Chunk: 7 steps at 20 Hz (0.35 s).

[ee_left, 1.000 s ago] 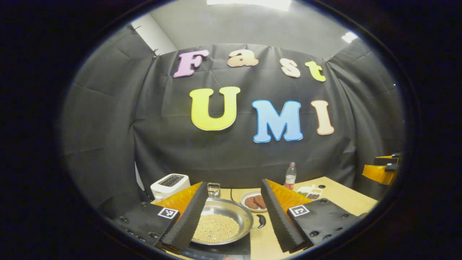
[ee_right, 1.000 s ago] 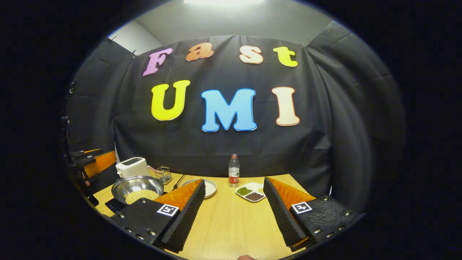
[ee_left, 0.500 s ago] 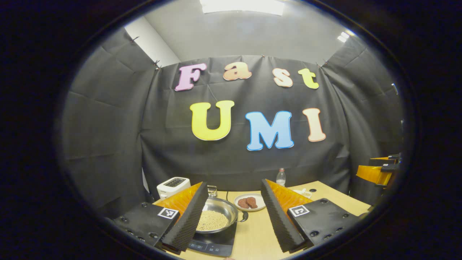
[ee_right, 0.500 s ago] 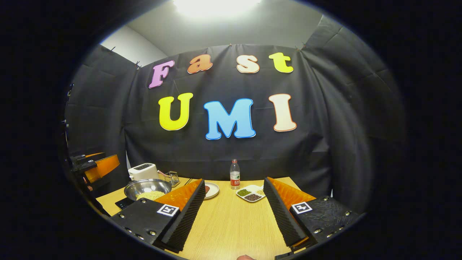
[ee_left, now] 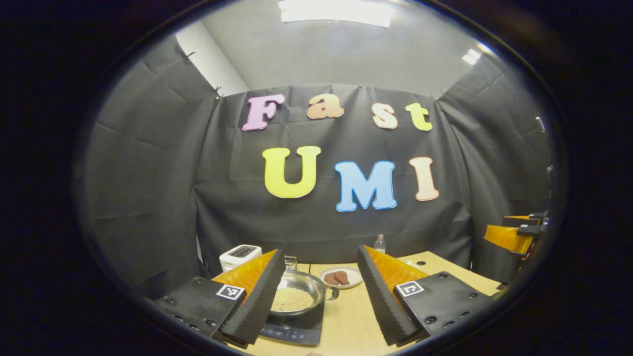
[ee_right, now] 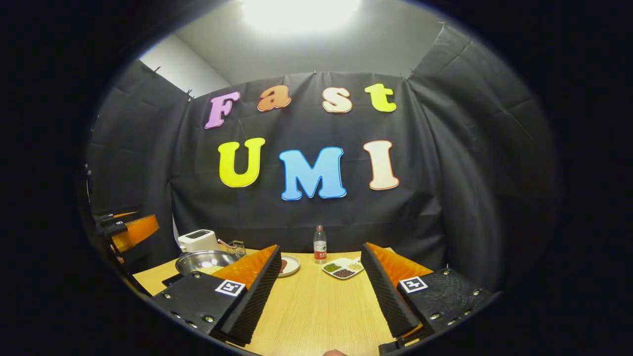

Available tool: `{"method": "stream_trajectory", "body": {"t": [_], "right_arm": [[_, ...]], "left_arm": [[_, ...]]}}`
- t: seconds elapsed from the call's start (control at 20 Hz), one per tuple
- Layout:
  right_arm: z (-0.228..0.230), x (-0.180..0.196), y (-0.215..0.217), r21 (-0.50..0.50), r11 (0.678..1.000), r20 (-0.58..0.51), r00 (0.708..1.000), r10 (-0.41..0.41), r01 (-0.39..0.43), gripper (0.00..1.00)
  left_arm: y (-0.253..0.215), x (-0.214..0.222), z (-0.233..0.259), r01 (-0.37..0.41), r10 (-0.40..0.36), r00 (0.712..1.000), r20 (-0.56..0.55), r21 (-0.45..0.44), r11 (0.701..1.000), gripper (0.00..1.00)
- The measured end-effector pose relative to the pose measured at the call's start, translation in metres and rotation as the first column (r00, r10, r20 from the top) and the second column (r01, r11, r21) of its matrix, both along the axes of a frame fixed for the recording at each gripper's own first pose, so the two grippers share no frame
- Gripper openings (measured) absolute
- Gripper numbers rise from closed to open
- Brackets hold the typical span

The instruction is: First push the handle of the pot to place it horizontally, then grasp the pot with both hands and set it on the induction cooktop.

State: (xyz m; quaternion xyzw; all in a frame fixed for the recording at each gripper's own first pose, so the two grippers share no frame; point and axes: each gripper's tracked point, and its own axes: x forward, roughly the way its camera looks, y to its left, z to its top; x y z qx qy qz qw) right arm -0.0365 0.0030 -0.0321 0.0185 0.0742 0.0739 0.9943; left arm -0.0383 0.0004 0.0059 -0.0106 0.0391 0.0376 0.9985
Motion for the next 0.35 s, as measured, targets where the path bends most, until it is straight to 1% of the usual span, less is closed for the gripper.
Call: {"method": "stream_trajectory", "body": {"t": [0.05,0.1,0.2,0.25,0.3,0.35], "right_arm": [[0.0016,-0.0023,0.0015,-0.001,1.0,0.002,1.0,-0.003,0.003,0.98],[0.0022,-0.0042,0.0016,-0.005,1.0,0.003,1.0,-0.006,0.006,0.98],[0.0039,-0.0052,0.0006,-0.011,1.0,0.007,1.0,-0.017,0.017,0.98],[0.006,-0.0049,0.0005,-0.013,1.0,0.01,1.0,-0.021,0.021,0.98],[0.0063,-0.0059,0.0,-0.013,1.0,0.01,1.0,-0.028,0.029,0.98],[0.0069,-0.0069,-0.0004,-0.011,0.999,0.009,0.999,-0.033,0.033,0.98]], "left_arm": [[0.0022,-0.0014,0.0014,0.001,-0.001,1.0,0.001,0.0,1.0,0.95],[0.0031,-0.0015,0.0015,0.006,-0.006,1.0,0.003,0.0,1.0,1.0],[0.0049,-0.0022,0.0059,0.014,-0.014,1.0,0.012,0.005,1.0,0.91],[0.0051,-0.0025,0.0077,0.018,-0.018,1.0,0.016,0.004,1.0,0.91],[0.0047,-0.0027,0.0081,0.023,-0.023,1.0,0.018,0.003,1.0,0.95],[0.005,-0.0031,0.0084,0.026,-0.026,0.999,0.018,0.0,1.0,0.95]]}}
